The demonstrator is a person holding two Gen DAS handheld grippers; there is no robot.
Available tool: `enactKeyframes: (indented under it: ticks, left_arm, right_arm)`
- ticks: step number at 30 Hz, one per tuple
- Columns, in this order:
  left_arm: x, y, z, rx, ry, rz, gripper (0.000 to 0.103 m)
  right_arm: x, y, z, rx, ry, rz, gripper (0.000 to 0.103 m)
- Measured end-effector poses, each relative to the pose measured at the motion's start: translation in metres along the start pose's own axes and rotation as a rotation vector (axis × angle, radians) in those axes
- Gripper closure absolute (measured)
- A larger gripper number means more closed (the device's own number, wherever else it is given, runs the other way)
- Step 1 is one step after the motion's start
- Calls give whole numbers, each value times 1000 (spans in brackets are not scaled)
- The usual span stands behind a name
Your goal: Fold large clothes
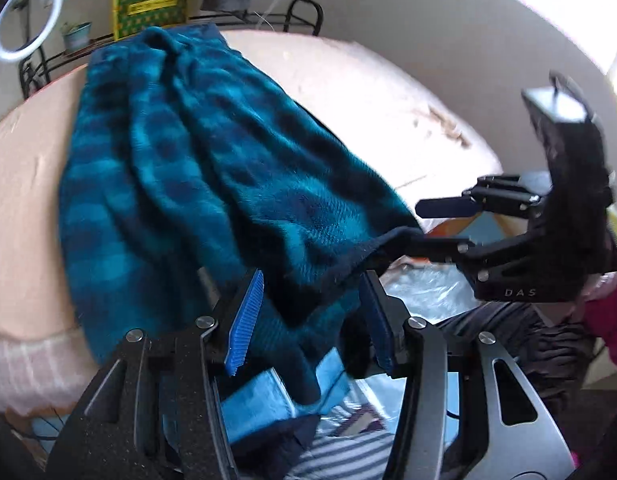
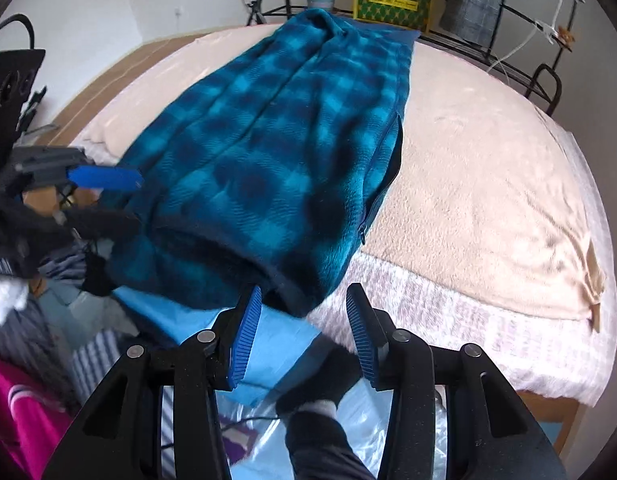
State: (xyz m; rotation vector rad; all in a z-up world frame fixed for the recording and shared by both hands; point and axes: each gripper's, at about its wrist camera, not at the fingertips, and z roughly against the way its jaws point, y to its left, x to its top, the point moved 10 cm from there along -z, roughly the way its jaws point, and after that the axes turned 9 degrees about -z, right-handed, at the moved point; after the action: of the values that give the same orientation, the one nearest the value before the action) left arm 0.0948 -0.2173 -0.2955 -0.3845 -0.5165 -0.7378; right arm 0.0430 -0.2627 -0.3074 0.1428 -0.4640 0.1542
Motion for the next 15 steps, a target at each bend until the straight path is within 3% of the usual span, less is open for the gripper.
enactKeyframes:
  ticks: [1, 3, 7, 11, 15]
  left_arm:
    - [1, -2, -6, 16, 6, -27, 63]
    - [1, -4, -18, 21, 17, -76, 94]
    - [10, -7, 4, -4, -42, -48, 95]
    - [11, -7, 46, 27, -136, -71, 95]
    - [-19, -1, 9, 34, -22, -82, 95]
  right_arm:
    - [0, -2, -5, 6, 0, -19, 92]
    - [0, -6, -11, 6, 8, -47, 95]
    - [3, -6, -3, -3, -15, -47, 97]
    - [11, 7, 24, 70, -78, -51, 97]
    - [-1, 13, -4, 7, -2, 25, 97]
